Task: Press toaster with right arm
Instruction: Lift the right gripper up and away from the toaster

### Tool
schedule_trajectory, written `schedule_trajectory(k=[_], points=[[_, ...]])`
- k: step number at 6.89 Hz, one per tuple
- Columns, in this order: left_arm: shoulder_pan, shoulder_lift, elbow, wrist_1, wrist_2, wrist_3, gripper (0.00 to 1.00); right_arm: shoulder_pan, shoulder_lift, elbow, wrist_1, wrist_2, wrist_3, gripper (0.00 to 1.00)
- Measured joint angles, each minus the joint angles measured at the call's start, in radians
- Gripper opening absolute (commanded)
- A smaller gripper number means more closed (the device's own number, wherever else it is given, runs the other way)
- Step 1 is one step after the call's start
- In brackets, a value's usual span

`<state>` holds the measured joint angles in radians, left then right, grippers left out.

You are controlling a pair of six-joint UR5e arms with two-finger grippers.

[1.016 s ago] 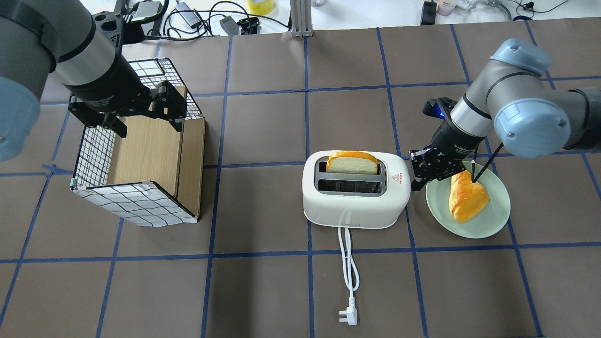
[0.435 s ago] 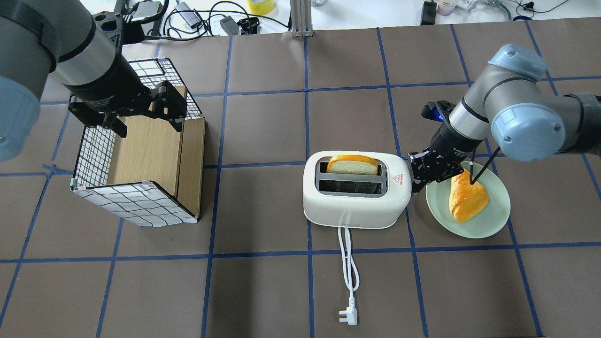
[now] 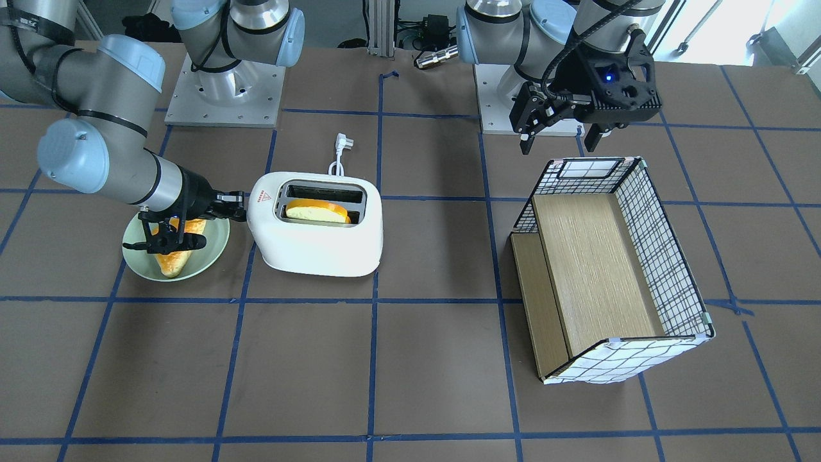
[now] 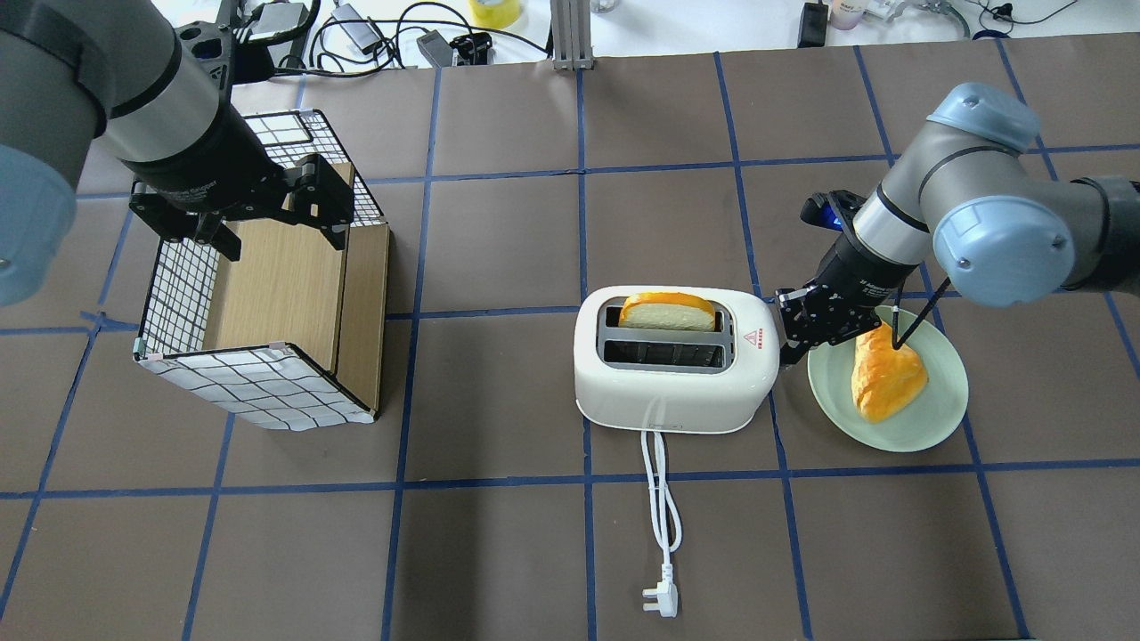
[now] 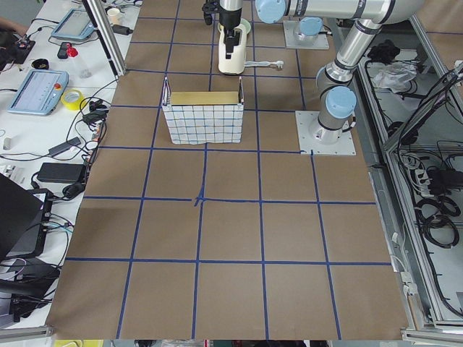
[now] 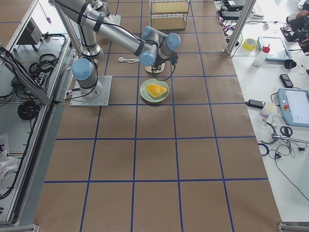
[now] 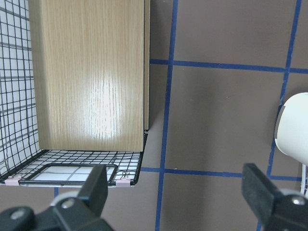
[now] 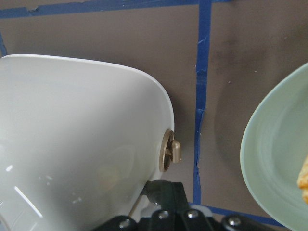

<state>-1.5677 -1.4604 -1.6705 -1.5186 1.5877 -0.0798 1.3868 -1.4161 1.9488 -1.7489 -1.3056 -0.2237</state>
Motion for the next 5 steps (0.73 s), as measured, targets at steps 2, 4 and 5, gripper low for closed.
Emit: schedule_trajectory(k=[2, 4, 5], points=[[0.0, 0.0, 0.0, 0.0, 0.0, 0.0, 1.0, 0.003, -0.028, -0.045, 0.01, -0.014, 0.071, 0.0], [0.0, 0.0, 0.0, 0.0, 0.0, 0.0, 1.0, 0.006, -0.072, -0.122, 0.052, -0.033, 0.121, 0.01], [0.0, 0.0, 0.0, 0.0, 0.0, 0.0, 1.0, 0.008, -0.092, -0.171, 0.082, -0.057, 0.141, 0.03]])
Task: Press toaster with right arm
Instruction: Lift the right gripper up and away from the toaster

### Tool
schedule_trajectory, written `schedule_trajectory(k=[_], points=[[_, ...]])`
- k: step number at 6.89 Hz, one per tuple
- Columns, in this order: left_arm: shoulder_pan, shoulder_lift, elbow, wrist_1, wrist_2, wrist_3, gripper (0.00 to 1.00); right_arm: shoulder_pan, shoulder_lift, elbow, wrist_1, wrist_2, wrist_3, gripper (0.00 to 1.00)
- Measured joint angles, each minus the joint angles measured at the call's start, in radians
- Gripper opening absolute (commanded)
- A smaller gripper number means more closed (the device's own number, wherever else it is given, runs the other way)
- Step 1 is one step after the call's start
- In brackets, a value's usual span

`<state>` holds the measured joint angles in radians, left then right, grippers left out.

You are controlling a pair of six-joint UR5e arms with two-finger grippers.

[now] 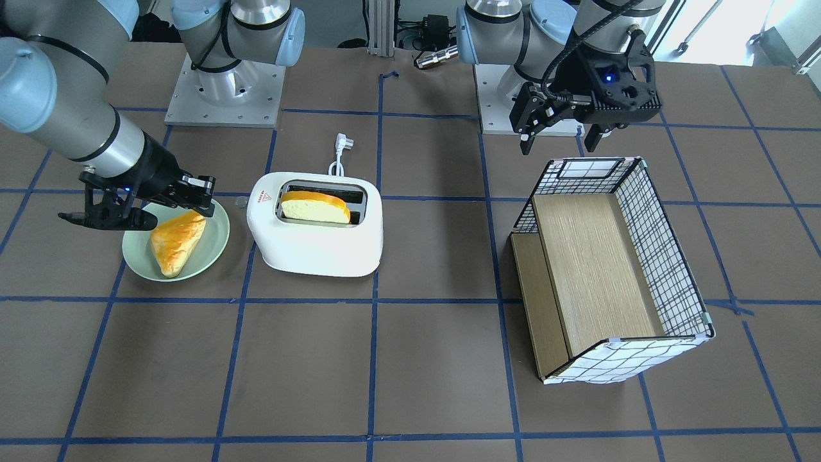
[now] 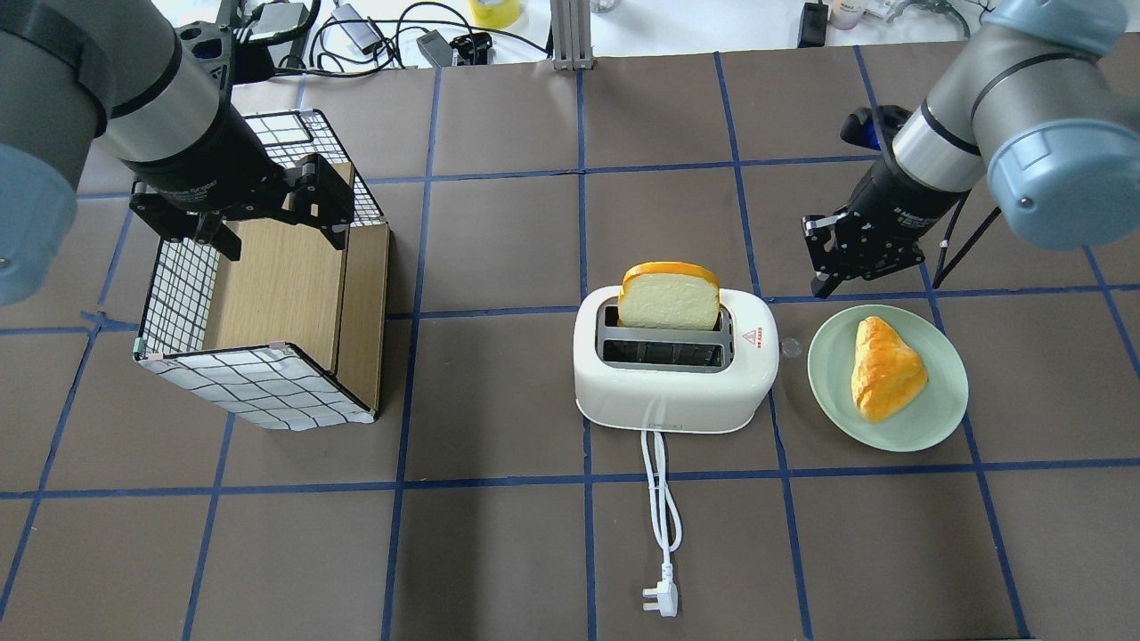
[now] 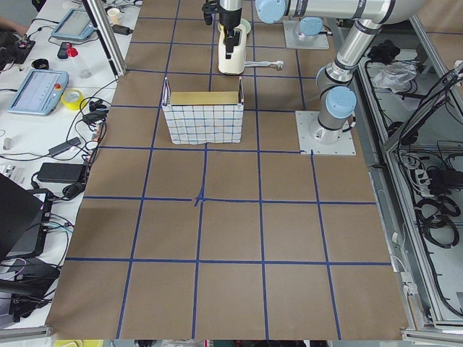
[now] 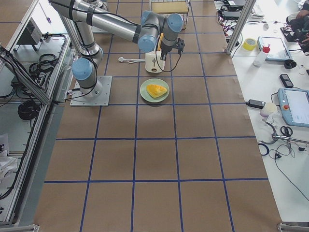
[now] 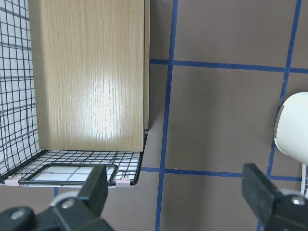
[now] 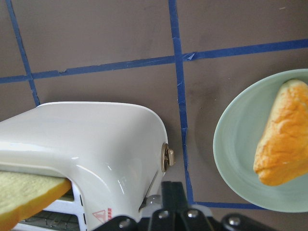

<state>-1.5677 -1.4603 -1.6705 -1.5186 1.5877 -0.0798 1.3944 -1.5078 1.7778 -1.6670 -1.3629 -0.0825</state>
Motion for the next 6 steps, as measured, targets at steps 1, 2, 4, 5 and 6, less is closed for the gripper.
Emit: schedule_trajectory(k=[1, 2, 4, 5, 6], points=[[0.0, 0.0, 0.0, 0.0, 0.0, 0.0, 1.0, 0.001, -0.01, -0.063, 0.045, -0.021, 0.024, 0.06], [0.0, 0.0, 0.0, 0.0, 0.0, 0.0, 1.0, 0.006, -0.013, -0.137, 0.092, -0.05, 0.051, 0.08], [0.0, 0.0, 0.0, 0.0, 0.0, 0.0, 1.0, 0.05, -0.014, -0.265, 0.169, -0.122, 0.118, 0.21], [0.0, 0.0, 0.0, 0.0, 0.0, 0.0, 1.0, 0.094, -0.014, -0.307, 0.183, -0.149, 0.175, 0.32], [0.001, 0.0, 0.0, 0.0, 0.0, 0.0, 1.0, 0.137, -0.013, -0.329, 0.177, -0.164, 0.223, 0.6]])
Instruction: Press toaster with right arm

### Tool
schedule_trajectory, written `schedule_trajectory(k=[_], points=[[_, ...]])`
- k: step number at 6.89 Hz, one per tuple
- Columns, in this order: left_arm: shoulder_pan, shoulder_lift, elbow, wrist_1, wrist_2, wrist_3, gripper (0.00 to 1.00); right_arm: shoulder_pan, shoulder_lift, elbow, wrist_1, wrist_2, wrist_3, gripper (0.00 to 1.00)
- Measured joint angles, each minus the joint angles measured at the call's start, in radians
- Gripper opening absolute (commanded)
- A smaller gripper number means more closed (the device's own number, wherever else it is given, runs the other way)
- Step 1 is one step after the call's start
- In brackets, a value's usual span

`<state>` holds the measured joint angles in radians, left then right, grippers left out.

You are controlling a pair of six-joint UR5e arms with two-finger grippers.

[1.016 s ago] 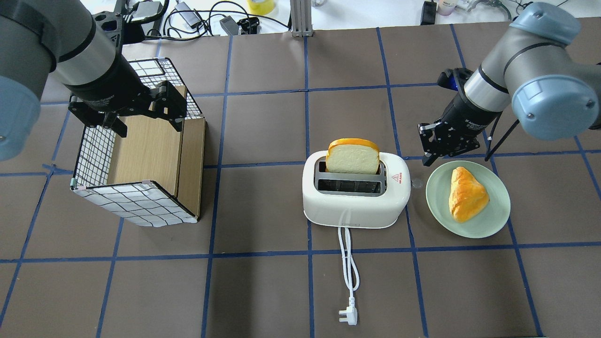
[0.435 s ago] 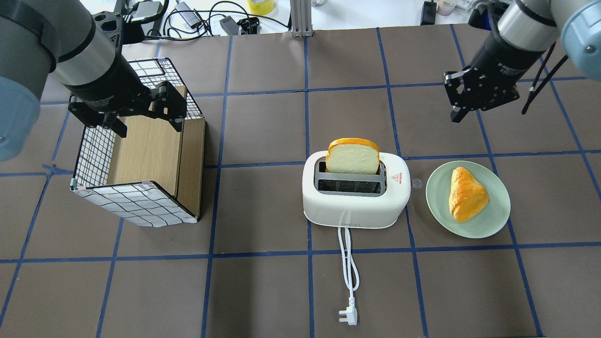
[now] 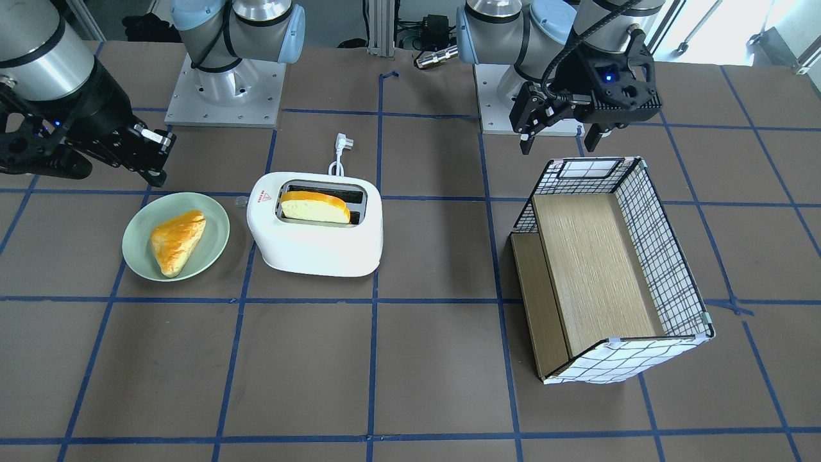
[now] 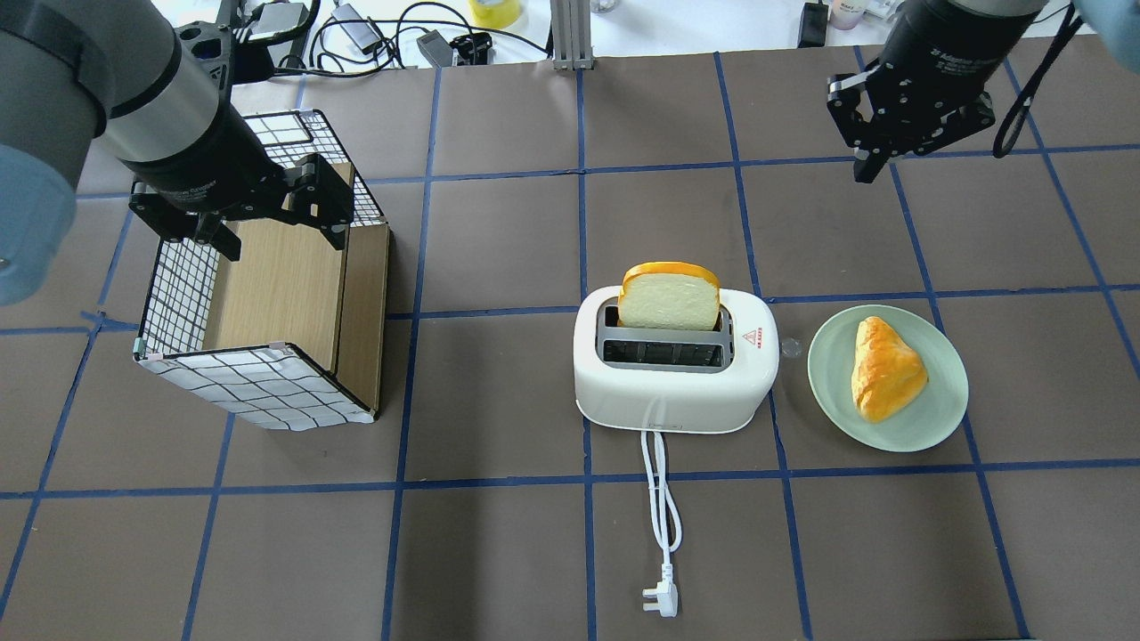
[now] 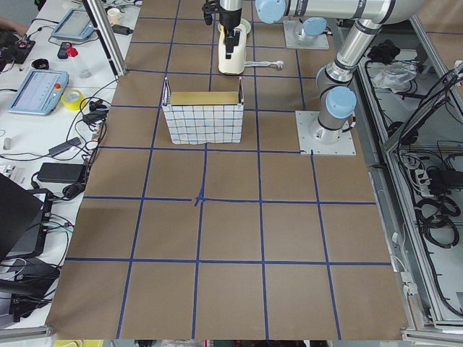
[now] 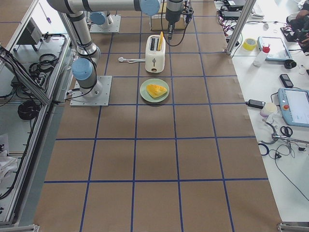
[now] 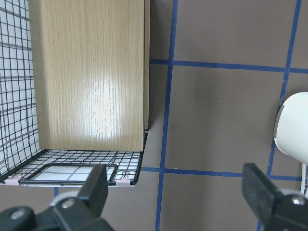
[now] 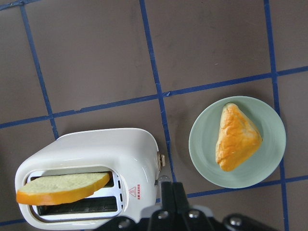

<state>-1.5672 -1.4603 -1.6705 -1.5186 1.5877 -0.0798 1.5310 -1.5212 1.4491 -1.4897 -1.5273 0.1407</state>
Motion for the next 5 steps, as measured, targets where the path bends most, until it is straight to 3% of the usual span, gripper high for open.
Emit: schedule_trajectory(k=[1, 2, 5], points=[[0.0, 0.0, 0.0, 0.0, 0.0, 0.0, 1.0, 0.026, 0.0, -0.009, -0.021, -0.01, 0.035, 0.83], [0.0, 0.0, 0.0, 0.0, 0.0, 0.0, 1.0, 0.037, 0.0, -0.01, -0.064, -0.023, 0.053, 1.0], [0.0, 0.0, 0.0, 0.0, 0.0, 0.0, 1.0, 0.053, 0.0, -0.01, -0.176, -0.077, 0.063, 1.0]])
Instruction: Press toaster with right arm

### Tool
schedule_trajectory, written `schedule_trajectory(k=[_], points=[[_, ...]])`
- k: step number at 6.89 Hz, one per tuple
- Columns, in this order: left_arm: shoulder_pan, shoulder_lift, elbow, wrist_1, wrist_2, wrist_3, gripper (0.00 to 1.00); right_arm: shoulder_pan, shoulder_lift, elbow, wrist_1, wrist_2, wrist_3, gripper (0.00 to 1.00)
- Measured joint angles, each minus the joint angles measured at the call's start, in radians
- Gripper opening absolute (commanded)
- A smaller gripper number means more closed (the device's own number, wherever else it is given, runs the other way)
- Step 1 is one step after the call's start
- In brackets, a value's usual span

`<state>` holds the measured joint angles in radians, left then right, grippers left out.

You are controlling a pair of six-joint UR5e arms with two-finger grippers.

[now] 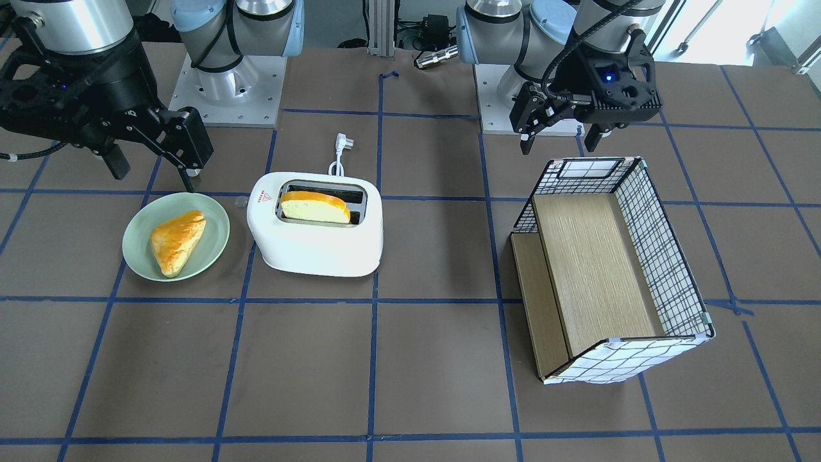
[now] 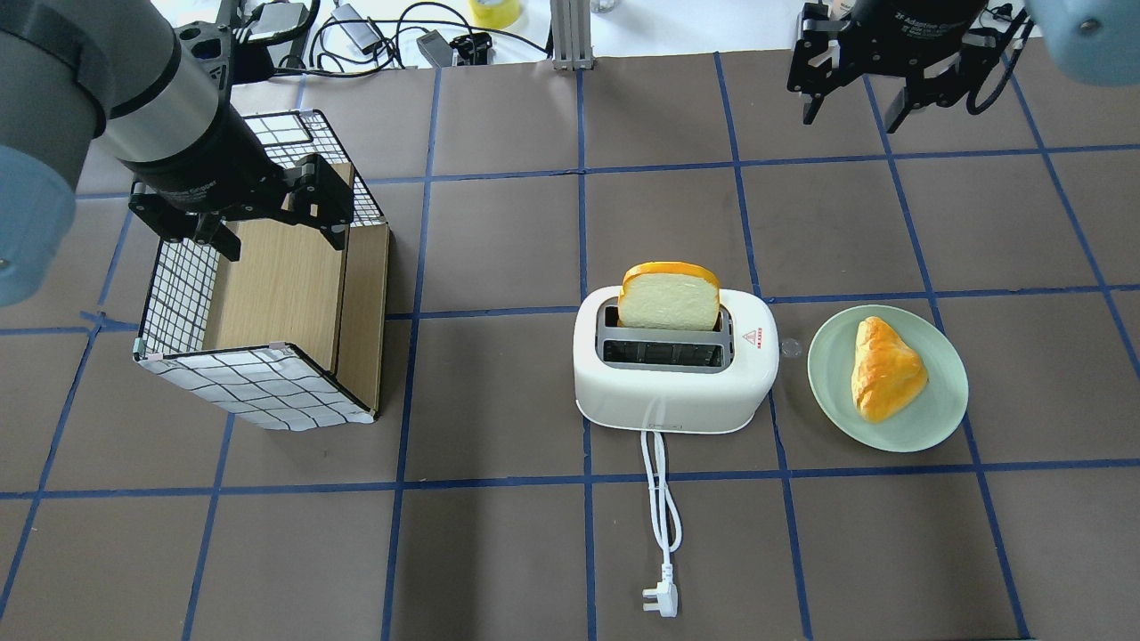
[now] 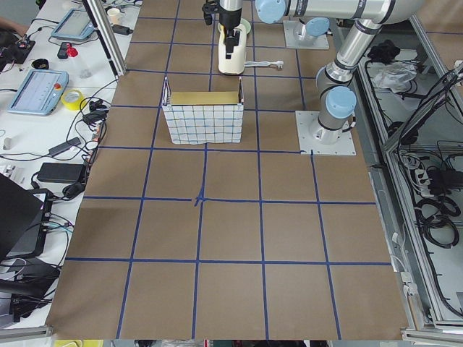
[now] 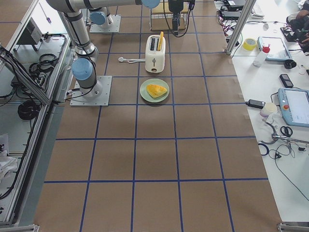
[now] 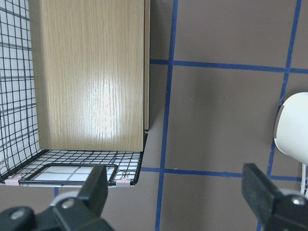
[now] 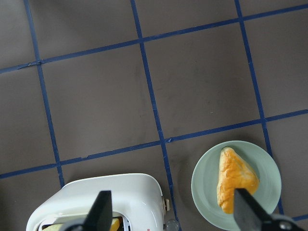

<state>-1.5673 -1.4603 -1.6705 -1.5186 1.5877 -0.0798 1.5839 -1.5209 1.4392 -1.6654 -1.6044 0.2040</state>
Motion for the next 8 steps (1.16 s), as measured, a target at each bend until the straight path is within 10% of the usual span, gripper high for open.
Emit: schedule_trajectory(k=[8], points=[[0.0, 0.0, 0.0, 0.0, 0.0, 0.0, 1.0, 0.011, 0.0, 0.014, -0.006, 0.011, -0.021, 1.0]])
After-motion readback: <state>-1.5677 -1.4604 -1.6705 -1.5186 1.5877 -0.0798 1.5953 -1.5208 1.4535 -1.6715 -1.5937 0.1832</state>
